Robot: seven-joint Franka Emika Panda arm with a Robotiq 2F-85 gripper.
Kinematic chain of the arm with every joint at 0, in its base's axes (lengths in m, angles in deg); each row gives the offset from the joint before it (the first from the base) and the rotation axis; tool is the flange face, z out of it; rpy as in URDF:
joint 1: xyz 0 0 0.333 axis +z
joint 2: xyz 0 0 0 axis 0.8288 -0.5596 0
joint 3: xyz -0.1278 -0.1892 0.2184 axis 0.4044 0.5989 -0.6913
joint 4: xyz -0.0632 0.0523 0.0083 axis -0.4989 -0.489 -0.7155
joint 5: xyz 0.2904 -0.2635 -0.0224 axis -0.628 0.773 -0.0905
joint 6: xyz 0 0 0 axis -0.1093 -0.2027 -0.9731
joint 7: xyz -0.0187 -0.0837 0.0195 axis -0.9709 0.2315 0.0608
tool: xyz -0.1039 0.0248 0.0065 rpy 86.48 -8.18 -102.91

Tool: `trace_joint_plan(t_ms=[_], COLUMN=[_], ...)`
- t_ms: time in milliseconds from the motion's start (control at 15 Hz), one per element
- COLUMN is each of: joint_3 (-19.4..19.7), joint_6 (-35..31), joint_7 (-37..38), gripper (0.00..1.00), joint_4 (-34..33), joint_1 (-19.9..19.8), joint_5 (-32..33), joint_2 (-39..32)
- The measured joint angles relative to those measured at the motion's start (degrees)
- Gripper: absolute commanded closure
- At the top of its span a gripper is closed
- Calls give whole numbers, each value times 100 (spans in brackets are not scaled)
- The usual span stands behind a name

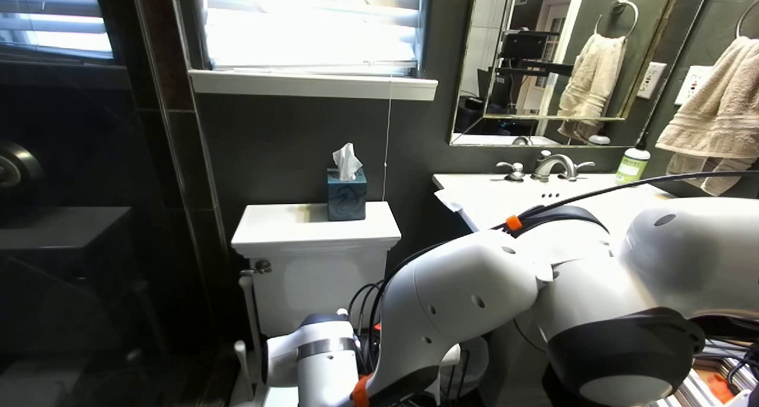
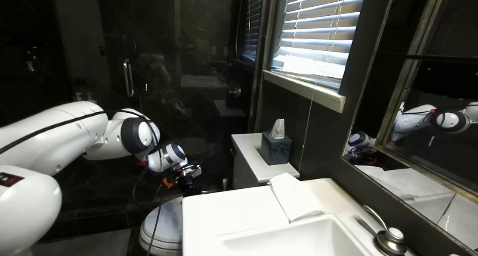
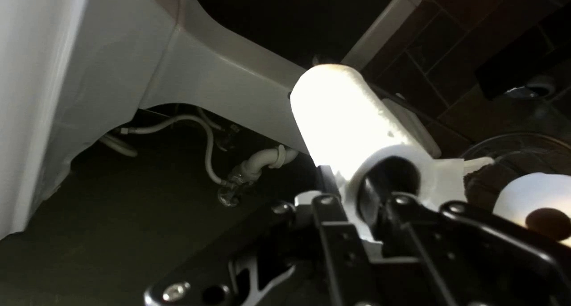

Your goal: Put the tissue roll on the tissue holder

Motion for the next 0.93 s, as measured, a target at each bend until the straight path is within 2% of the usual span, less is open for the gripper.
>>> trace_joint_plan(t_ms=[467, 933], joint_3=[59, 30], joint_6=[85, 73], joint_7=[-232, -579], gripper=[2, 0], joint_4=[-21, -272], joint_1=[-117, -234], joint_5=[0, -23], joint_2=[73, 122])
